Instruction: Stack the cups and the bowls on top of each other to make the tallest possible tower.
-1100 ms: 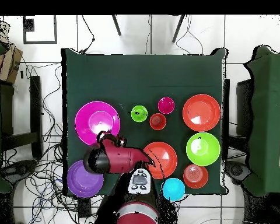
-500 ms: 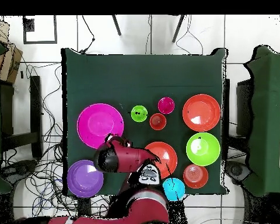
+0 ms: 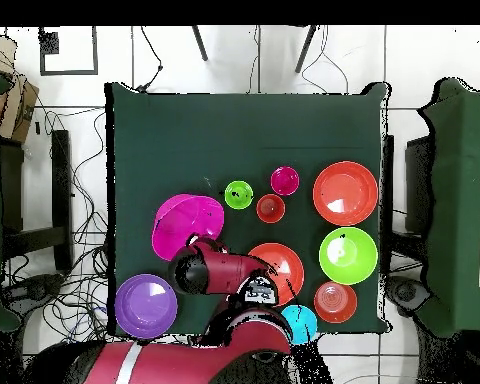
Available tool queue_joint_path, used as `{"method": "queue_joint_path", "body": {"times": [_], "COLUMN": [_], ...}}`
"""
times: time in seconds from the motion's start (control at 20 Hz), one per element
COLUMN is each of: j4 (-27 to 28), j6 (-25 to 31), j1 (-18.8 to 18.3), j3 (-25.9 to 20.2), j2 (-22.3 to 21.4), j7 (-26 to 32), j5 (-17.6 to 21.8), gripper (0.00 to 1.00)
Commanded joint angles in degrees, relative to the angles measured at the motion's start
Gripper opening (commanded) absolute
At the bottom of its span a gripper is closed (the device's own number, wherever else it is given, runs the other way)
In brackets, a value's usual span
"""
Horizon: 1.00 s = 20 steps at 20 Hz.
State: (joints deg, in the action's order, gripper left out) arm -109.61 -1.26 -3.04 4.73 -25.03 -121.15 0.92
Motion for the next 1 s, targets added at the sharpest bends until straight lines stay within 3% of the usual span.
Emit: {"method": "queue_joint_path", "body": {"times": [0.05,0.25,0.55,0.8,1.0], "j4": [5.50,5.75,6.03,6.05,5.83], "j6": [-0.89,0.75,1.23,2.19,3.54], "j1": [1.98,2.87,1.35,2.55,1.20], "j3": [-4.14,-4.55,-7.25,-6.56,-7.51], "j2": [1.53,0.20,-0.45,-1.25,-2.57], "j7": [-4.94,-5.46,-5.54,-6.18,-5.63], "j5": [0.48,-0.68,-0.85,-1.92,-1.66], "gripper": [1.00,1.00,1.00,1.00,1.00]}}
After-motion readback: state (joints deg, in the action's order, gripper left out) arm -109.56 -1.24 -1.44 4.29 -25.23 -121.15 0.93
